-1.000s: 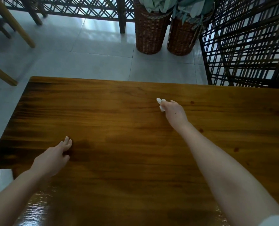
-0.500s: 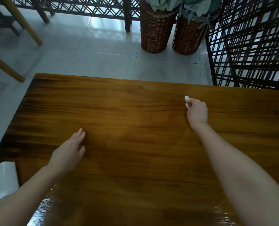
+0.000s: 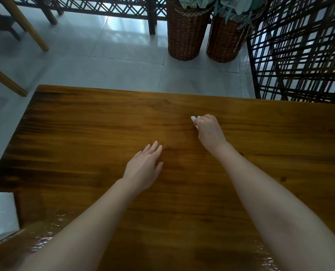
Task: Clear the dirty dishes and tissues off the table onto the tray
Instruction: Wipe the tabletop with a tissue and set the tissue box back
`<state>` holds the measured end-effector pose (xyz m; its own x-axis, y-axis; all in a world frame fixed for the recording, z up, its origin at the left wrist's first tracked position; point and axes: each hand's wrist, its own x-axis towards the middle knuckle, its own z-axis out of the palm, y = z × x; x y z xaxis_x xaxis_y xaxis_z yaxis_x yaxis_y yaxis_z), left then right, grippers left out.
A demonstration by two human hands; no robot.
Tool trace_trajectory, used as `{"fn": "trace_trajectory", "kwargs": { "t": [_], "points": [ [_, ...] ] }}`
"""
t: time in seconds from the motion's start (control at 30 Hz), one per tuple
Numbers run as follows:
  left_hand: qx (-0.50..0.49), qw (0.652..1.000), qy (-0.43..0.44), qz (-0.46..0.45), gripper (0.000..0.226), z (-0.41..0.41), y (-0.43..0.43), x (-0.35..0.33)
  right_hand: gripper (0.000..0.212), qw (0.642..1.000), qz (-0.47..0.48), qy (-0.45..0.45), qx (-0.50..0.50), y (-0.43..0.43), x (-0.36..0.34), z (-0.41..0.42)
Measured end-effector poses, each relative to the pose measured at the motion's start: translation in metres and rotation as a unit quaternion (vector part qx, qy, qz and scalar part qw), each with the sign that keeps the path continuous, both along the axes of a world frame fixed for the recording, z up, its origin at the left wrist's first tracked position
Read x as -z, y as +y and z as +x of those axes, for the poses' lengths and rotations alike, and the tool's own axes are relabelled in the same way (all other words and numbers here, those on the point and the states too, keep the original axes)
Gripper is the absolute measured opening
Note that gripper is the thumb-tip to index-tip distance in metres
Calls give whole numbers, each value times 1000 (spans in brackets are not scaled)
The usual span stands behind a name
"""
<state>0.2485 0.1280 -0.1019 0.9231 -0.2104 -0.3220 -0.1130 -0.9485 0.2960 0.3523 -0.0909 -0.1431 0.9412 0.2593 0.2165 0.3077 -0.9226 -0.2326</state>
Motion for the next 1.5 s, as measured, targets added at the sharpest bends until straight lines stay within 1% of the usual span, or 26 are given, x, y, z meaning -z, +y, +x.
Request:
{"fn": "trace_trajectory", "kwargs": {
  "t": [0.03,0.1,0.23,0.3,0.37,0.5,0.57,0.67,0.77,0.87,0.97,1.07,1.17,1.27,1.5],
  "points": [
    [5,1000,18,5,59,0,-3,2,22,1000,-7,11,-6,-1,0,2],
    [18,998,54,23,60,-2,-2,7,22,999,-8,30,-6,-5,-2,5],
    [28,997,65,26,61,-2,2,11,24,999,18,35,5,-12,-7,6],
    [28,997,69,19,60,0,2,10,22,998,30,43,44,-18,-9,6],
    [31,996,77,15,60,1,2,10,18,991,38,62,109,-32,-10,9],
    [38,996,86,12,58,4,5,10,16,966,72,79,236,-78,-12,9],
    [41,995,87,14,58,5,6,10,18,957,68,77,272,-93,-12,8],
    [38,996,84,13,58,5,5,11,17,955,46,57,289,-88,-11,10],
    [40,996,82,13,57,6,5,10,14,957,60,39,280,-62,-11,14],
    [41,996,82,12,56,7,6,9,15,970,61,44,231,-29,-9,18],
    [39,996,82,14,56,5,5,10,17,982,75,23,170,10,-8,18],
    [40,995,84,18,56,6,5,10,18,984,94,6,149,31,-4,17],
    [40,995,89,23,56,6,6,11,17,986,97,14,138,26,0,18],
    [37,995,90,29,56,6,7,12,15,991,78,20,109,14,2,17],
    [40,992,106,50,56,9,5,8,16,988,81,20,131,-11,2,10]
  ]
}}
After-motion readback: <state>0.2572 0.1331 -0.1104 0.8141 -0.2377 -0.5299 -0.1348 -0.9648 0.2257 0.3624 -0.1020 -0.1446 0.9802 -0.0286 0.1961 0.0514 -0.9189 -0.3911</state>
